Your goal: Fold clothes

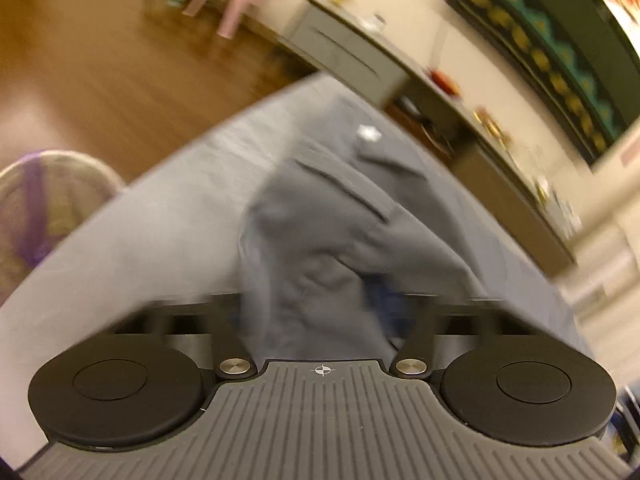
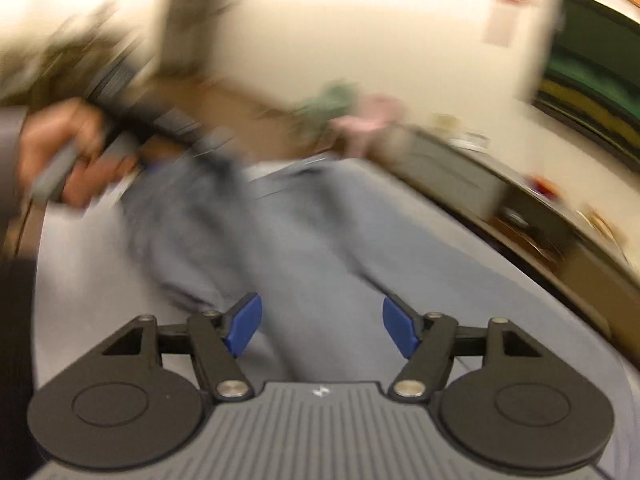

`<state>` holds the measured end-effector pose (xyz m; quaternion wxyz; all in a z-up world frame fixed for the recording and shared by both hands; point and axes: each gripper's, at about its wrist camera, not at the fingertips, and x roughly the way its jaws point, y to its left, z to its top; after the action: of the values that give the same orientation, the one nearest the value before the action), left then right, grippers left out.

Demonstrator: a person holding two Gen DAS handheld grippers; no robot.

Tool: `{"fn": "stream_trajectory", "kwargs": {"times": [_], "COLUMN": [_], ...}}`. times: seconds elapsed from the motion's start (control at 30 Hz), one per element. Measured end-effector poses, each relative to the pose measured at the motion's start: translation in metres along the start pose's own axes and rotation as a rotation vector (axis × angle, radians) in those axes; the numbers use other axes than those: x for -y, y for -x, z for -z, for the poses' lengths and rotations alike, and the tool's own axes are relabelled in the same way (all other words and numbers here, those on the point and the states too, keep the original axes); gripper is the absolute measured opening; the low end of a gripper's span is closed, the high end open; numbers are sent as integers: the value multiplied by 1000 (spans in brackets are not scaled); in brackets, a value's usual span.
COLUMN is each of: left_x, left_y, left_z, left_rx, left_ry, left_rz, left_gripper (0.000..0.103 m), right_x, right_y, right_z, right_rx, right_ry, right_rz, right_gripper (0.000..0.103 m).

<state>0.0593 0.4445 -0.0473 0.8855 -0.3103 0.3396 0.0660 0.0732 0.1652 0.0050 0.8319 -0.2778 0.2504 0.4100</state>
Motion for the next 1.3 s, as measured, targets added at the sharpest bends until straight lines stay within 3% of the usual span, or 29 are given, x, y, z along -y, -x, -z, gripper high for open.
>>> {"fn": "stream_trajectory", "kwargs": {"times": [0.03,0.07,0.1,0.2,0.23,0.27,0.3,0.37,0.4,0.43,0.47,0.53,0.6,0.67,0.77,0.9,0.93,1.0,1.03,1.07,1.13,1.17,1.3], "left_x": [4,7,10,4,0,-7,-15,-33,-41,-47,-54,-58,-49,-26,19,60,70,89,98,101,98,96,88], "left_y": [-3,0,11,76,86,84,73,53,52,59,69,96,119,128,118,76,65,42,31,27,36,44,55], "left_z": [-7,-17,-28,-39,-36,-32,-27,-11,1,12,23,42,54,53,48,51,53,55,56,59,62,62,53], "left_rx": [10,48,112,391,412,380,315,207,194,190,190,215,219,191,94,-53,-90,-163,-200,-219,-179,-153,-96], "left_ry": [-26,-52,-78,-157,-191,-188,-146,-39,16,78,143,229,254,214,128,68,55,28,15,12,20,30,57], "left_rz": [25,72,142,521,574,579,524,350,268,221,187,153,167,190,233,130,100,38,8,-2,23,50,142], "left_gripper": [1,0,0,0,0,4,8,21,32,53,64,76,81,84,88,88,85,54,17,0,0,0,0], "right_x": [-4,1,10,43,44,44,37,15,2,-9,-18,-32,-47,-58,-73,-98,-102,-106,-104,-101,-73,-56,53], "right_y": [-25,-33,-32,41,64,82,87,77,68,60,53,45,46,50,48,43,42,40,42,45,73,88,157], "right_z": [-9,-19,-27,-49,-49,-46,-40,-26,-18,-11,-5,2,8,14,23,32,35,41,45,48,60,66,156], "right_rx": [-56,-63,-42,197,246,275,268,213,185,164,148,142,156,172,192,214,218,221,217,202,149,121,-13], "right_ry": [62,70,49,-128,-153,-168,-160,-108,-73,-51,-38,-7,55,116,185,259,267,262,243,207,21,-83,-725], "right_rz": [-19,-9,18,53,38,19,-5,-42,-45,-42,-36,-12,39,83,120,174,182,189,188,186,151,130,73], "right_gripper": [11,1,1,1,1,1,1,1,1,1,1,1,1,2,3,4,4,6,13,29,55,62,67]}}
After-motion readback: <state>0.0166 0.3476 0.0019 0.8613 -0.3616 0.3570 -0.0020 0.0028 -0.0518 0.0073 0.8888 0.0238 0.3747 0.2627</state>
